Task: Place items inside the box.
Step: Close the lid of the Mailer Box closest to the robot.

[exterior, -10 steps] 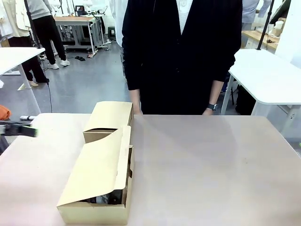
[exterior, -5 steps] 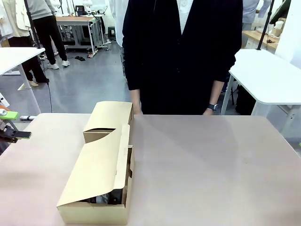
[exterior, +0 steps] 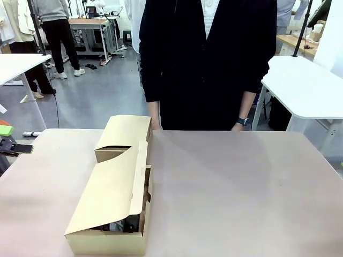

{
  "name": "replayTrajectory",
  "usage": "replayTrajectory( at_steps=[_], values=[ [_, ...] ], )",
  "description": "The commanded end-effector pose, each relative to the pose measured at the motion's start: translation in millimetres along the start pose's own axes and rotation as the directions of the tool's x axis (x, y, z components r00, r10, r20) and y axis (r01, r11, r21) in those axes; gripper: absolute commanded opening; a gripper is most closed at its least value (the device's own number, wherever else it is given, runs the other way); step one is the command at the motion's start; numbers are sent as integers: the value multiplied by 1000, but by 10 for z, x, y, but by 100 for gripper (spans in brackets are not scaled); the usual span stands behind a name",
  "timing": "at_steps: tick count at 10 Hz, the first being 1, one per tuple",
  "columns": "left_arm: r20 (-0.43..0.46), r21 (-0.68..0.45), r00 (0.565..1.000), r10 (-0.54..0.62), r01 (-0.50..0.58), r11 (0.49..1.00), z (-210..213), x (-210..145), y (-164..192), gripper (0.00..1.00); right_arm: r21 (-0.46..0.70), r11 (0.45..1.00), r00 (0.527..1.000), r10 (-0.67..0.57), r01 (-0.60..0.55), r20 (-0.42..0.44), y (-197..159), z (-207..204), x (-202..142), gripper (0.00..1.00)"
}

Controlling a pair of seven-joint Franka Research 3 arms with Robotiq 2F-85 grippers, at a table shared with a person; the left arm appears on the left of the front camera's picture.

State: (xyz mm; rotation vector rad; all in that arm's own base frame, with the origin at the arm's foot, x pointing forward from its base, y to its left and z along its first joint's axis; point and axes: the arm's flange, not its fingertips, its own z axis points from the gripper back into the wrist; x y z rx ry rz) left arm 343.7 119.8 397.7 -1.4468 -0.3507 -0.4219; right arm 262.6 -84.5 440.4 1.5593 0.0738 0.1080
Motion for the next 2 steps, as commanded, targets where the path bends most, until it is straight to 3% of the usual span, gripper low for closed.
replayTrajectory(
  at_steps=[1,2],
  values=[
    [-5,-9,1000,-9,9,1000,16,-62,5,100,15,1000,1000,26,-26,3,14,14,1,100],
    [-5,-9,1000,-9,9,1000,16,-62,5,100,15,1000,1000,26,-26,3,14,14,1,100]
  ],
)
